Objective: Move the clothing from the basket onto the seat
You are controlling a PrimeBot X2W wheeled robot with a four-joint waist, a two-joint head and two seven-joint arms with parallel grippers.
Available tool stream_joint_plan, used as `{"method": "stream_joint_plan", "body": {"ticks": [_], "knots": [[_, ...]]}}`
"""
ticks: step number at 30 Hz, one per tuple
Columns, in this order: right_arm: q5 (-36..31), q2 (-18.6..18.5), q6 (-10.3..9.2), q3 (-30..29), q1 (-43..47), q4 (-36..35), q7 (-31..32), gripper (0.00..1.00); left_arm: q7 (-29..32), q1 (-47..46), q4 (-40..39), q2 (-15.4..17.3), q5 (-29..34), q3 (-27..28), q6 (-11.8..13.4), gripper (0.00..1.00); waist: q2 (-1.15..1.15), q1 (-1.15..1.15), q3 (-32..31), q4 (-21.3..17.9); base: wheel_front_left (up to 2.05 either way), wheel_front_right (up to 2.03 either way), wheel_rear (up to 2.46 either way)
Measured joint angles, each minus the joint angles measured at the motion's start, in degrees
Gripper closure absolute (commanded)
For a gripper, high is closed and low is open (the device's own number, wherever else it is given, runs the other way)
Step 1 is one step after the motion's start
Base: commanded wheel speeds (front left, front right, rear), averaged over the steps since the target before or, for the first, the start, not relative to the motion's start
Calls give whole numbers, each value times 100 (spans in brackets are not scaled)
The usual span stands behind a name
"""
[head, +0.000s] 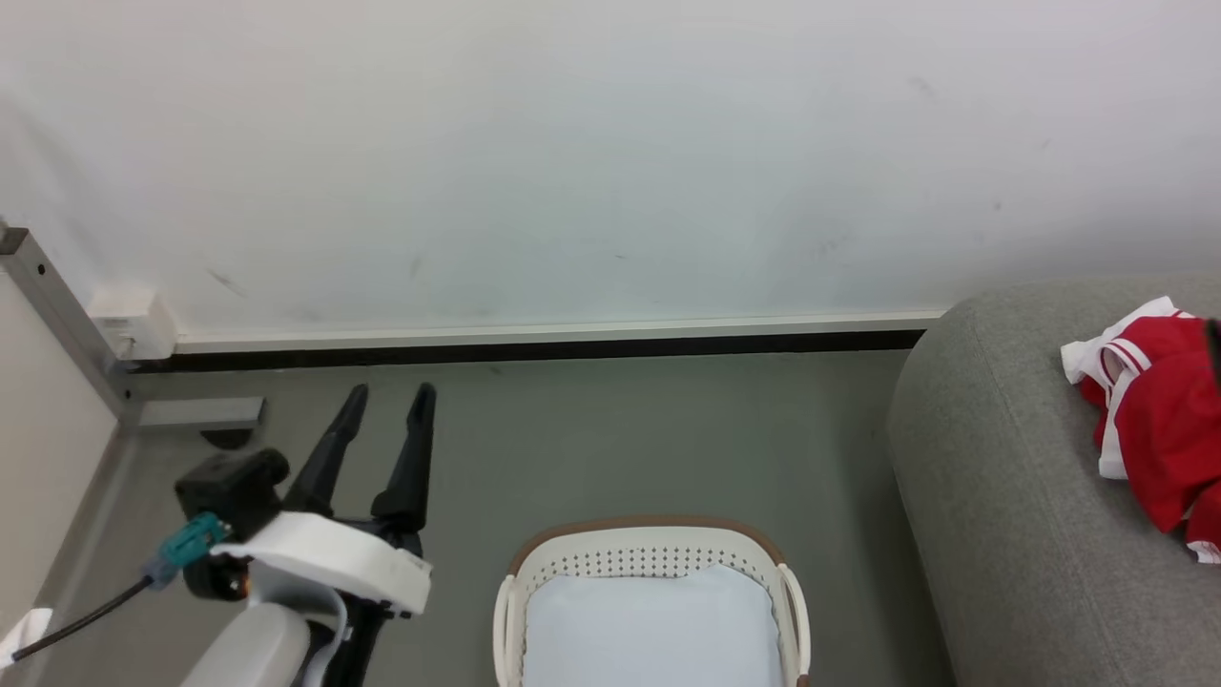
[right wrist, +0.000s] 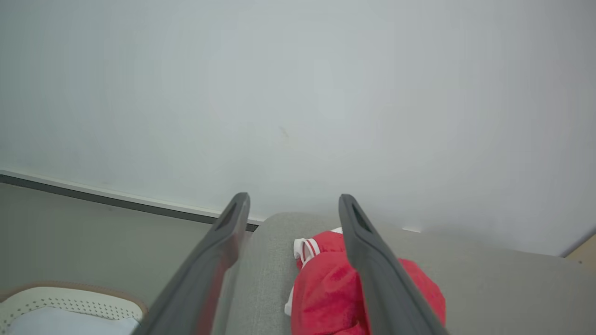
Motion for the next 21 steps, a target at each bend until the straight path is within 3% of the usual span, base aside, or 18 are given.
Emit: {"method": "stream_joint_plan", "body": {"ticks": [7,10,17,21], "knots": [[-470,948,0,-23,826,-264,-1050,0,1,650,67,-227,131,727,-47,0,0,0,-15,138,0,0,0],[-554,1383,0,-5,1188,-215,-1608,0,0,855,148,-321,463,916,-34,0,0,0,-56,157,0,0,0],[-474,1923,0,413,1730,271,-3056,0,1,1307,353,-761,1014,1484,-266,0,0,1,-163,193,0,0,0],[-383,2048,0,559,1752,622,-3406,0,1,1407,533,-965,1469,1756,-334,0,0,1,-170,204,0,0,0]]}}
